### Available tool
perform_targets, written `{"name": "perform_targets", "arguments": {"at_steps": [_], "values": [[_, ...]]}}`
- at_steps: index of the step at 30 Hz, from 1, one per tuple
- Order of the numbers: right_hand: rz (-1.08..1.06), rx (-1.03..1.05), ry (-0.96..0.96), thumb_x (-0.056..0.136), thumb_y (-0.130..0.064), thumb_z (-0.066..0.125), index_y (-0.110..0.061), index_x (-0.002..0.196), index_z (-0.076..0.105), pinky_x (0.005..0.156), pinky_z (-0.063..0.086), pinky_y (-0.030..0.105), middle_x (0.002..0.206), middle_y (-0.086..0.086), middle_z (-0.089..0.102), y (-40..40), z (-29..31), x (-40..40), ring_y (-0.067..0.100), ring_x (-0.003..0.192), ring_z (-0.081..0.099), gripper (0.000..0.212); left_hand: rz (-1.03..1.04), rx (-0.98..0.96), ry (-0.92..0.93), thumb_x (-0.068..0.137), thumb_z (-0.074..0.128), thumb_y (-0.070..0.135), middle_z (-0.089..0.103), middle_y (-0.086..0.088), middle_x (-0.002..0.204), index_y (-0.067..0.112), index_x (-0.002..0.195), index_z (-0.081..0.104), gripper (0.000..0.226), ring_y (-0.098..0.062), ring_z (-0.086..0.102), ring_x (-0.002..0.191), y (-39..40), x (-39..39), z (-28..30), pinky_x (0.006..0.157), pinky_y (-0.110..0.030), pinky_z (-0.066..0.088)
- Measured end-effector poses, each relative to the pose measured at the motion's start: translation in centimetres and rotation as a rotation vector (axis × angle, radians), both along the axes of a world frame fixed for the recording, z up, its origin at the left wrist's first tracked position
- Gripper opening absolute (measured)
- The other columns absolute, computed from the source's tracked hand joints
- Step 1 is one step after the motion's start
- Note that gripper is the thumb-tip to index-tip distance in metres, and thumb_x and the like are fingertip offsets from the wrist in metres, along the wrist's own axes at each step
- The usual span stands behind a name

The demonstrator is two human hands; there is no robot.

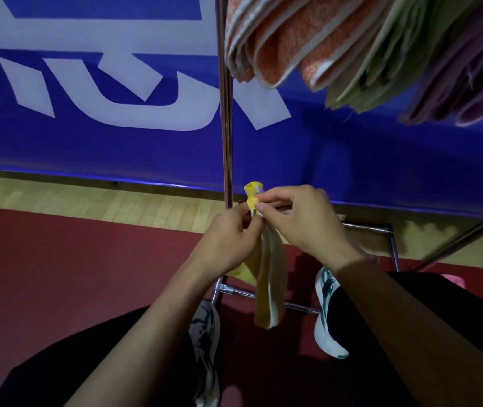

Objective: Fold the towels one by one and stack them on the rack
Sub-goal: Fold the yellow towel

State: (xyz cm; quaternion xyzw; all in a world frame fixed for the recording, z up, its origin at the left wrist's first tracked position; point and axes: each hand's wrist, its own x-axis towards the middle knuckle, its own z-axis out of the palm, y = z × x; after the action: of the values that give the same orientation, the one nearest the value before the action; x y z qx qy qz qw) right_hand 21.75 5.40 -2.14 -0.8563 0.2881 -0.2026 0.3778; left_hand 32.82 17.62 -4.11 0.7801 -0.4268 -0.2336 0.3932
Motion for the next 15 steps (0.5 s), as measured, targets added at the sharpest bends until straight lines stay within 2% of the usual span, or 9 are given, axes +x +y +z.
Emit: {"name": "perform_targets", "arguments": {"at_steps": [1, 3, 6, 10, 15], "values": [[0.000, -0.013, 0.002, 0.090, -0.033, 0.076, -0.028, 0.108, 0.080, 0.082, 0.060, 0.020, 0.094, -0.011, 0.080, 0.0, 0.0, 0.0, -0.003, 0.086, 0.072, 0.019, -0.008, -0.002, 0.041, 0.104, 0.047, 0.041, 0.074, -0.002, 0.082, 0.028, 0.116, 0.070, 0.029, -0.014, 0.068, 0.072, 0.0, 0.0, 0.0, 0.067, -0.040, 0.057], [0.007, -0.022, -0.008, 0.090, -0.029, 0.077, -0.026, 0.106, 0.081, 0.079, 0.058, 0.015, 0.092, -0.011, 0.079, -0.1, 0.1, -0.1, -0.003, 0.083, 0.072, 0.017, -0.005, -0.009, 0.150, 0.099, 0.043, 0.051, 0.078, -0.002, 0.098, 0.032, 0.123, 0.069, 0.040, -0.020, 0.074, 0.093, 0.1, -0.1, 0.0, 0.086, -0.050, 0.061], [0.028, -0.028, -0.022, 0.090, -0.023, 0.078, -0.022, 0.103, 0.080, 0.073, 0.056, 0.009, 0.089, -0.011, 0.078, -0.2, 0.2, -0.2, -0.004, 0.080, 0.072, 0.014, 0.008, -0.026, 0.273, 0.097, 0.041, 0.054, 0.079, 0.003, 0.106, 0.029, 0.119, 0.074, 0.046, -0.015, 0.073, 0.104, 0.3, -0.2, 0.6, 0.099, -0.051, 0.057], [0.031, -0.023, -0.053, 0.089, -0.020, 0.078, -0.022, 0.100, 0.079, 0.069, 0.054, 0.008, 0.082, -0.012, 0.075, -0.2, 0.4, -0.5, -0.004, 0.078, 0.070, 0.011, 0.064, -0.071, 0.394, 0.110, 0.038, 0.048, 0.081, 0.000, 0.101, 0.017, 0.110, 0.079, 0.052, -0.009, 0.075, 0.101, 0.3, -0.3, 1.4, 0.099, -0.043, 0.058], [0.029, -0.039, -0.014, 0.089, -0.027, 0.079, -0.025, 0.102, 0.081, 0.071, 0.053, 0.007, 0.088, -0.010, 0.078, 0.3, 0.2, -0.5, -0.002, 0.078, 0.071, 0.013, 0.130, -0.039, 0.339, 0.110, 0.040, 0.047, 0.081, -0.008, 0.094, 0.008, 0.101, 0.079, 0.057, -0.017, 0.078, 0.091, -0.1, -0.3, 0.9, 0.092, -0.045, 0.062]]}}
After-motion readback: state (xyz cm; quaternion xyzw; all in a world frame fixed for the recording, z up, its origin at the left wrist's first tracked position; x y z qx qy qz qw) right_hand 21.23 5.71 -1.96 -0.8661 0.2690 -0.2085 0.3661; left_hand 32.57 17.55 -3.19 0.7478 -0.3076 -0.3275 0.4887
